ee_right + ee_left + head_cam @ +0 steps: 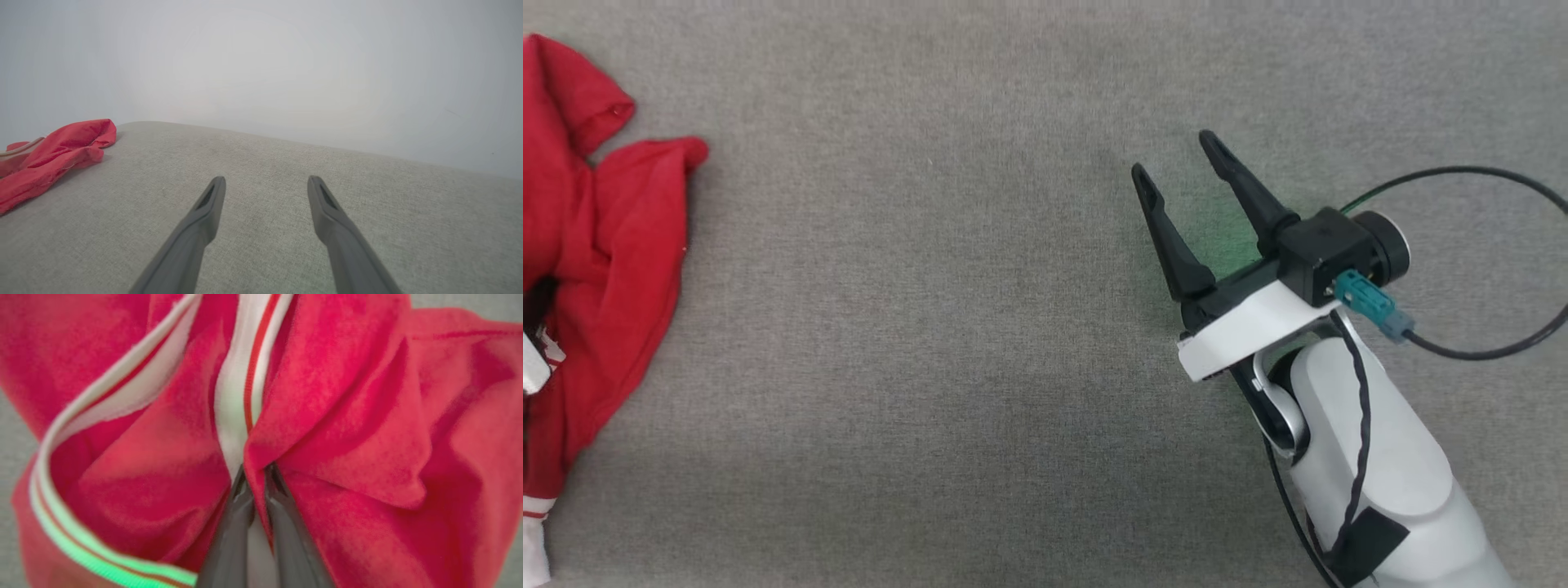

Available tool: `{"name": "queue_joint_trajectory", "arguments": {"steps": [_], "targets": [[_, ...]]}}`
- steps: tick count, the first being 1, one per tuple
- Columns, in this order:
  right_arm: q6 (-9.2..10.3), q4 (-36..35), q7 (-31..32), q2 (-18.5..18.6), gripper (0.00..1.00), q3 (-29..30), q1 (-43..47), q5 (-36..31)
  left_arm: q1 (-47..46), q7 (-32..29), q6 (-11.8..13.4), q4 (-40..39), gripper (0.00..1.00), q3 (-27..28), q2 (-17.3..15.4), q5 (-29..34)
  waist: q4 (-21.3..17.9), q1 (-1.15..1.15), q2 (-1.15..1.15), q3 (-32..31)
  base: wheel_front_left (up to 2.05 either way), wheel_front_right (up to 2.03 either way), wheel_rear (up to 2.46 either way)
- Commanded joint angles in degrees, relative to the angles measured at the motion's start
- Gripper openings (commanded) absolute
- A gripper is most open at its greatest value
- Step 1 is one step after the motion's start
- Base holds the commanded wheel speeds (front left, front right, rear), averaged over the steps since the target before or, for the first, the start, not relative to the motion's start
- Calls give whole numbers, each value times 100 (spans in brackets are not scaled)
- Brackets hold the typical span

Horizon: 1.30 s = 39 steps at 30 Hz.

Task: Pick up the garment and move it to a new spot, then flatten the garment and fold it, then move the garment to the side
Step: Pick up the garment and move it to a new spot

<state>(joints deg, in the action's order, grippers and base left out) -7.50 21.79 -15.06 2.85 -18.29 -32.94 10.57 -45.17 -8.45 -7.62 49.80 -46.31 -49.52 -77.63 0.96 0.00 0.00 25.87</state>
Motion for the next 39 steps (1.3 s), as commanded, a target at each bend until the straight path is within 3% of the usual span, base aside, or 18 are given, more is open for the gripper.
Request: {"name": "queue_joint_trajectory", "arguments": {"steps": [1,6,19,28,33,36,39], "targets": [[2,-8,-15,8,100,13,103,60,-55,330,24,131,0,-100,38,174,18,0,0,-195,0,0,0],[2,-38,-16,6,100,92,337,300,-341,1158,20,296,0,-267,-12,461,-35,0,0,-660,0,0,0],[2,-321,-15,6,100,396,941,793,-1280,1589,20,-1187,0,-1420,-90,1187,-615,0,0,-1139,0,0,0],[2,-659,-15,6,100,588,1254,1174,-2239,1452,20,-2665,0,-2469,362,1501,-1385,0,0,-918,0,0,0],[2,-856,-15,6,100,692,1375,1332,-2616,1410,20,-3503,0,-2673,785,1648,-1765,0,0,-650,0,0,0],[2,-976,-15,4,100,748,1449,1429,-2474,1106,21,-4082,0,-2702,708,1765,-1966,0,0,-520,0,0,0],[2,-1087,-15,3,100,786,1511,1543,-2061,544,20,-4611,0,-2694,409,1874,-2142,0,0,-416,0,0,0]]}}
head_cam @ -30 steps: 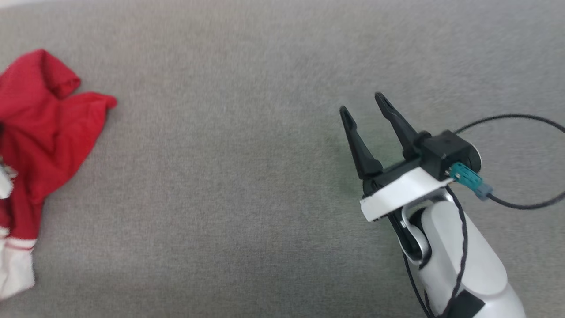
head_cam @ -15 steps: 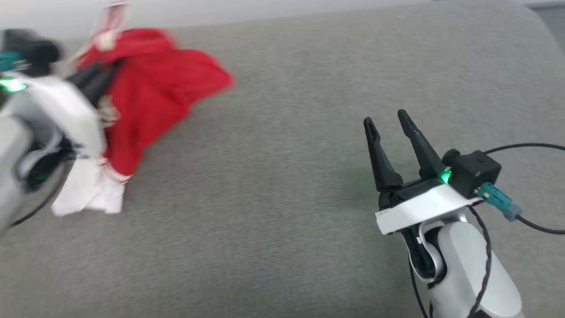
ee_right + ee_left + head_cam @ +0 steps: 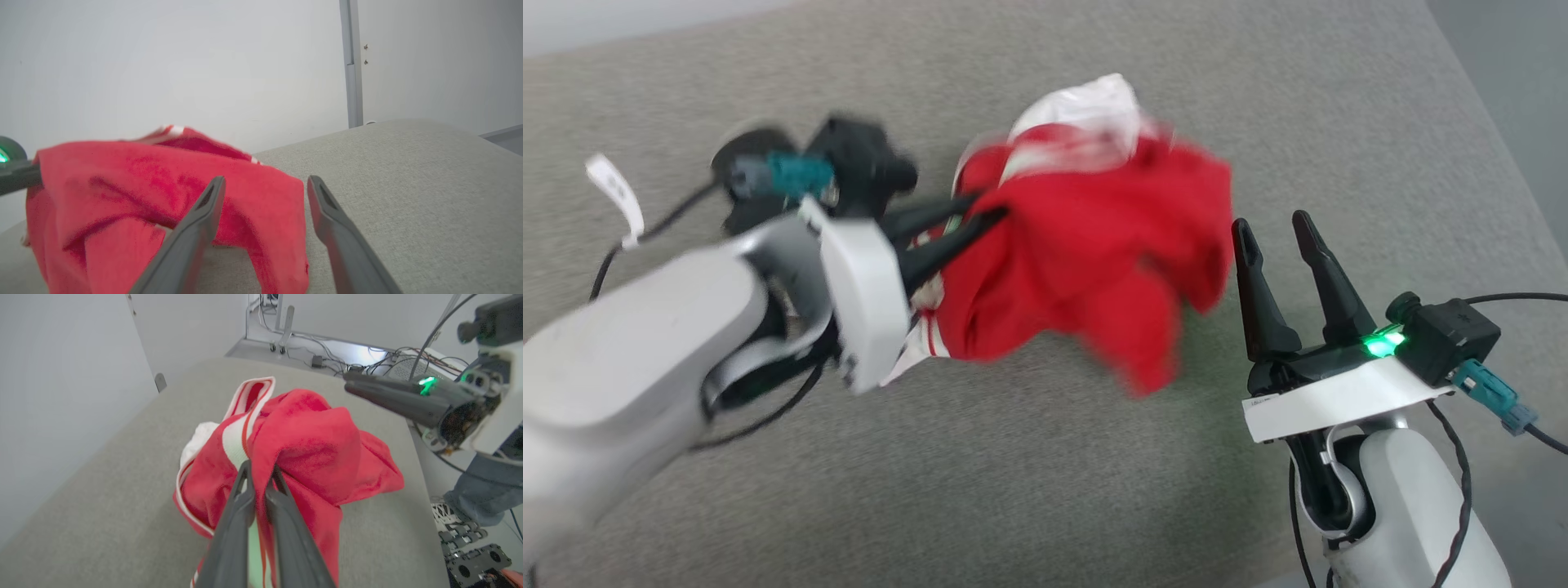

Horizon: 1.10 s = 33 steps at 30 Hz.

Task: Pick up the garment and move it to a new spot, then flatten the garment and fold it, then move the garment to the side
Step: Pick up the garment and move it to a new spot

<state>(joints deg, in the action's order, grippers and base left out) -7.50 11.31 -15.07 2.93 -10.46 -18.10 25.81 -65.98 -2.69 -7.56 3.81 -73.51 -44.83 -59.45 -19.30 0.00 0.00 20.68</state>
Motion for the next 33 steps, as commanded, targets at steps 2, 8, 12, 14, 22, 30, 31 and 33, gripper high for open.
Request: {"name": "queue_joint_trajectory", "arguments": {"steps": [2,8,12,14,22,30,31,33], "targets": [[2,-80,-14,-3,100,-14,63,73,241,-239,14,-94,0,23,-201,98,-176,0,0,145,0,0,0],[2,-184,-14,-3,100,-91,77,212,703,-729,14,172,0,16,-355,161,-326,0,0,295,0,0,0],[2,-282,-14,-3,100,-143,59,317,915,-1042,14,499,0,0,-319,324,-471,0,0,437,0,0,0],[2,-322,-14,-2,100,-156,66,380,976,-1143,17,666,0,-18,-325,290,-558,0,0,521,0,0,0],[2,-430,-14,-3,100,-187,191,517,1165,-1556,44,1055,0,-102,-393,398,-777,0,0,697,0,0,0],[2,-321,-14,-3,100,-154,125,374,1037,-1070,55,1168,100,-53,-229,385,-539,0,0,476,0,0,0],[2,-283,-14,1,100,-125,114,323,930,-896,56,1227,100,-30,-186,306,-459,0,0,410,0,0,0],[2,-199,-14,-2,100,-103,90,217,761,-587,52,1272,100,-3,-56,129,-282,0,0,273,0,0,0]]}}
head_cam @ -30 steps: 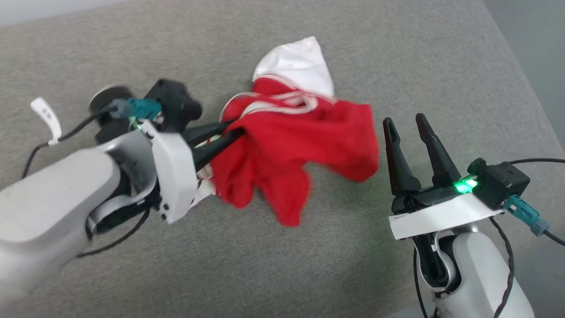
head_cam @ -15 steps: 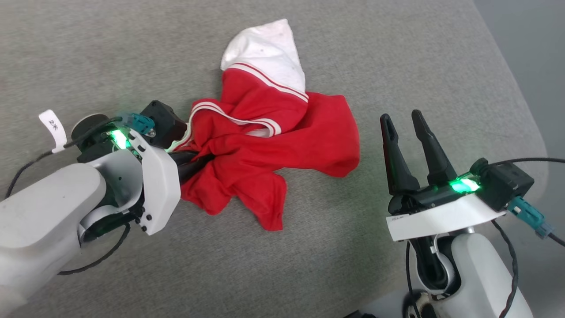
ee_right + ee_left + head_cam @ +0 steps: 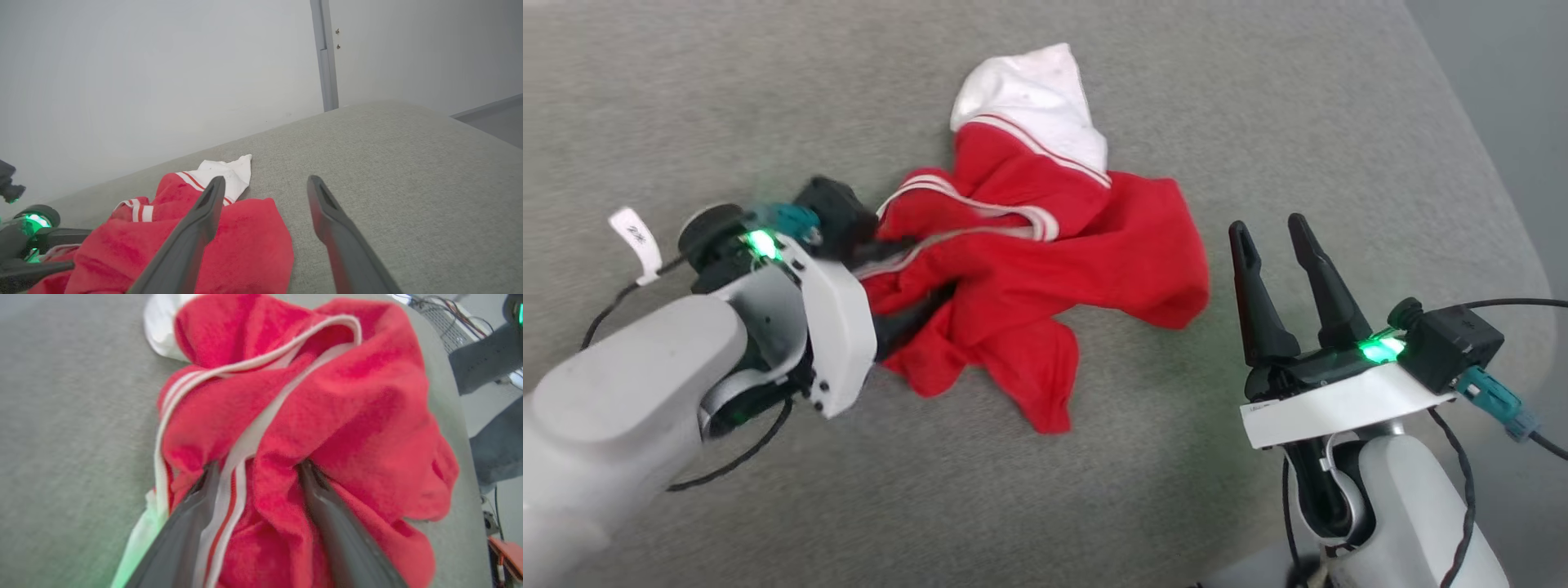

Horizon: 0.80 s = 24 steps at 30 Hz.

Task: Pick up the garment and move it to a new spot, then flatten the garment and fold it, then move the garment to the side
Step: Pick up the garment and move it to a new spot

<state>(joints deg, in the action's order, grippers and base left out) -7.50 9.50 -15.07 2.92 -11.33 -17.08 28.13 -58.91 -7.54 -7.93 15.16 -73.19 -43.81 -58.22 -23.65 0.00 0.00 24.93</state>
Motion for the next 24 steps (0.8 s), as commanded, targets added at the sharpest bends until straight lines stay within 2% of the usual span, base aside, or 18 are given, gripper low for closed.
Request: {"name": "queue_joint_trajectory", "arguments": {"steps": [1,4,8,14,19,24], "targets": [[2,31,-14,-1,100,11,-32,-63,-7,90,72,129,100,-35,-69,-162,253,0,0,-224,0,0,0],[2,193,-15,3,100,154,-95,-260,-113,505,51,22,100,-23,167,-496,579,0,0,-438,0,0,0],[2,424,-14,1,100,355,-147,-577,11,1010,51,-71,100,-22,227,-867,1021,0,0,-704,0,0,0],[2,821,-14,4,100,669,-99,-1011,598,2018,51,574,100,9,291,-1576,1600,0,0,-1158,0,0,0],[2,1046,-14,3,100,1107,85,-1299,1357,2267,51,1252,100,438,509,-2031,2110,0,0,-1489,0,0,0],[2,1042,-14,2,100,1533,395,-1495,2265,2276,51,1590,100,1545,702,-1828,2573,0,0,-1758,0,0,0]]}}
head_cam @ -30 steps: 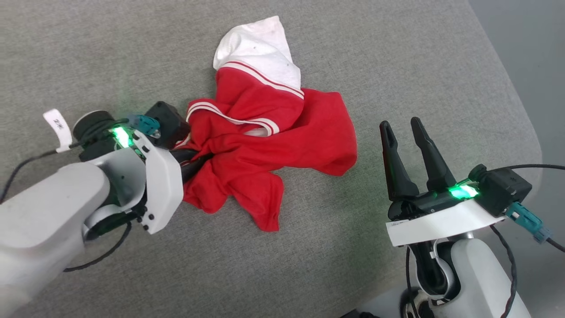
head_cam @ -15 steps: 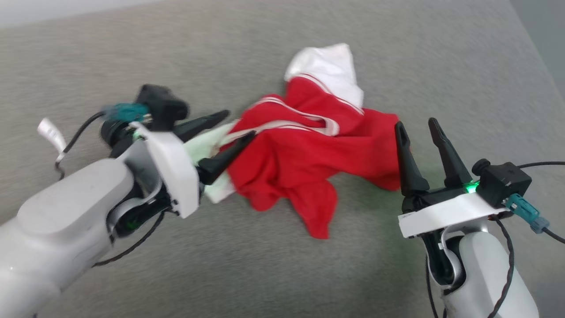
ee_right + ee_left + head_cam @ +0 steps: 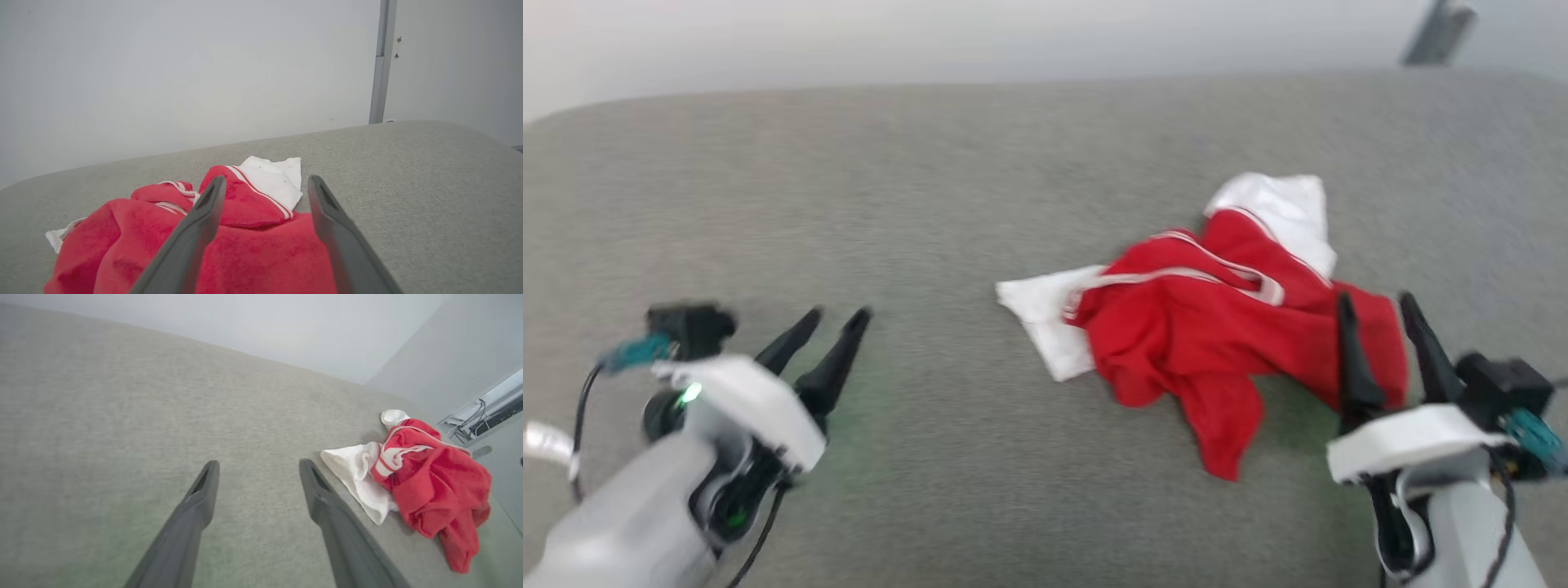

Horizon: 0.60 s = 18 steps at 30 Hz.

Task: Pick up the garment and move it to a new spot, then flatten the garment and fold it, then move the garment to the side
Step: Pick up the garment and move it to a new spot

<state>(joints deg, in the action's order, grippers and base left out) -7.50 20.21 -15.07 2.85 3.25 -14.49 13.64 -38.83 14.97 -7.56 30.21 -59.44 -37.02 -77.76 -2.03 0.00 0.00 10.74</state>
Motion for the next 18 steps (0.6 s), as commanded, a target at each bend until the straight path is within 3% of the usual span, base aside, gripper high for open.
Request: {"name": "queue_joint_trajectory", "arguments": {"steps": [1,9,18], "targets": [[2,-46,-15,6,100,134,204,-73,413,26,15,159,100,376,60,255,478,0,0,-384,0,0,0],[2,-128,-15,8,100,263,598,-105,1578,28,15,253,100,1951,331,1247,650,0,0,-669,0,0,0],[2,-461,-14,8,100,211,821,-57,3095,29,15,-518,100,4596,928,3266,469,0,0,-779,0,0,0]]}}
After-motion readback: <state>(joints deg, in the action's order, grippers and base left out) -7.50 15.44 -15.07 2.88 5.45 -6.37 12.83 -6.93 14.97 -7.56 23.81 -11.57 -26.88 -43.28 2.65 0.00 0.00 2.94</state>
